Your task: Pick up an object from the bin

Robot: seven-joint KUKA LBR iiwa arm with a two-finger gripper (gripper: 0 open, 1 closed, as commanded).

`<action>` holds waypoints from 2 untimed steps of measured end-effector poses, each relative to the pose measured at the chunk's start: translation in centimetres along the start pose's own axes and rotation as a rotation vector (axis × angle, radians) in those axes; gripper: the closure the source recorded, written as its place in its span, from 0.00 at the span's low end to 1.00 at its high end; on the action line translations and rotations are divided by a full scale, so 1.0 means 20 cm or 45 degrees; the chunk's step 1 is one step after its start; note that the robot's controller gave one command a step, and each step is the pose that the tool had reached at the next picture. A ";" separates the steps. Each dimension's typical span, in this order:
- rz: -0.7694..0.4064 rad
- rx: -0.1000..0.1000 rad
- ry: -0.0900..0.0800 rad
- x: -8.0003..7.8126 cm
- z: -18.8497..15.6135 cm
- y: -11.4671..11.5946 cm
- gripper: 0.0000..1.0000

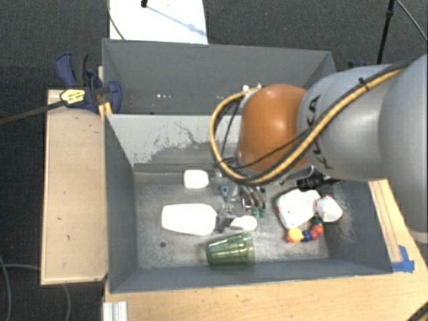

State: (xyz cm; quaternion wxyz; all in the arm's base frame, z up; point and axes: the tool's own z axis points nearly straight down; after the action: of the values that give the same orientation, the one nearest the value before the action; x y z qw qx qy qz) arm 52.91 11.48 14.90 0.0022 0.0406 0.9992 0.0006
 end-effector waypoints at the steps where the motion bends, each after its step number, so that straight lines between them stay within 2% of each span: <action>1: 0.001 -0.008 -0.024 0.02 0.35 0.00 0.00; 2: 0.057 -0.010 -0.020 -0.02 0.42 0.02 1.00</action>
Offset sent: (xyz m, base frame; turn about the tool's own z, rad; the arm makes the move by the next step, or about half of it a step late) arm 0.0022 0.0018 -0.0790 0.0764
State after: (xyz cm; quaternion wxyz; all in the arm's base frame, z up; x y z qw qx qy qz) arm 53.36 11.83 6.46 0.0102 0.0631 0.9979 0.0043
